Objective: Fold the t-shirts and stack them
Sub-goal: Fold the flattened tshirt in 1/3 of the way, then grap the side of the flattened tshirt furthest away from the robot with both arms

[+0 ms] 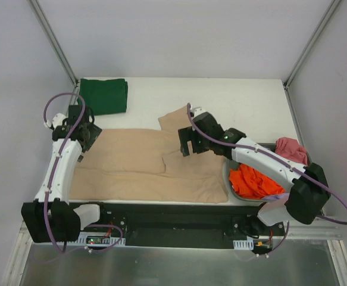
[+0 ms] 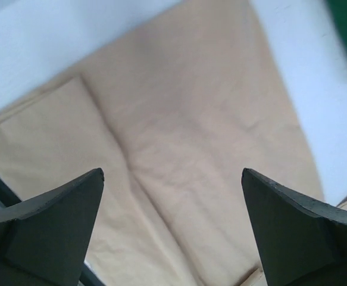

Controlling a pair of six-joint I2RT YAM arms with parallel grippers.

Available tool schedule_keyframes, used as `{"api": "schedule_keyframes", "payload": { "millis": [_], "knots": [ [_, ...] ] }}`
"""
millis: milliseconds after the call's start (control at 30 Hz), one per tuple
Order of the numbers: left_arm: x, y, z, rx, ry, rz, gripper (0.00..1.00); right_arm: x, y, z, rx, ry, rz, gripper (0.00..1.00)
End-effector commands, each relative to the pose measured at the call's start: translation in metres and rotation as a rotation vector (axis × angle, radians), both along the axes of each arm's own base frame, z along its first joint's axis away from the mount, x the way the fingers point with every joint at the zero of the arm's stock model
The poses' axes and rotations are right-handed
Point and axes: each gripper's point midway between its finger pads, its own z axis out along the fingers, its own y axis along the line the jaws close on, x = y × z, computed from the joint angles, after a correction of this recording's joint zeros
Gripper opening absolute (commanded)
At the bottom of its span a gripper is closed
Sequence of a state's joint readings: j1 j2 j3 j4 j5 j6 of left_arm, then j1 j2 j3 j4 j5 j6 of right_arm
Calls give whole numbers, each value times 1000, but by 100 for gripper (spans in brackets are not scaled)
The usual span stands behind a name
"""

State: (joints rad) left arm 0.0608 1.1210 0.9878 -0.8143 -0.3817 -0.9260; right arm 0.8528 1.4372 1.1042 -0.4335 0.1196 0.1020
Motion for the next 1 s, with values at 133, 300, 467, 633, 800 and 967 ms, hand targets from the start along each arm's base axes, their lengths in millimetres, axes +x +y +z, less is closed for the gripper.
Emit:
{"api": "schedule_keyframes", "payload": {
  "millis": [133,300,467,633,800,967],
  "knots": [
    [77,25,1,104,149,-67,99,97,-11,46,60,-80,-92,96],
    [123,46,-20,113,221,-63,97,158,-4,39,70,-82,-68,96],
    [155,68,-41,94,259,-53,94,212,3,26,92,-81,-75,96],
    [176,85,-56,111,277,-12,86,253,3,5,84,-89,-82,96],
    [201,103,-71,164,312,-6,78,281,2,-9,141,-99,-98,96],
    [189,106,-93,139,427,19,73,300,2,-17,210,-110,-106,96]
  ]
}}
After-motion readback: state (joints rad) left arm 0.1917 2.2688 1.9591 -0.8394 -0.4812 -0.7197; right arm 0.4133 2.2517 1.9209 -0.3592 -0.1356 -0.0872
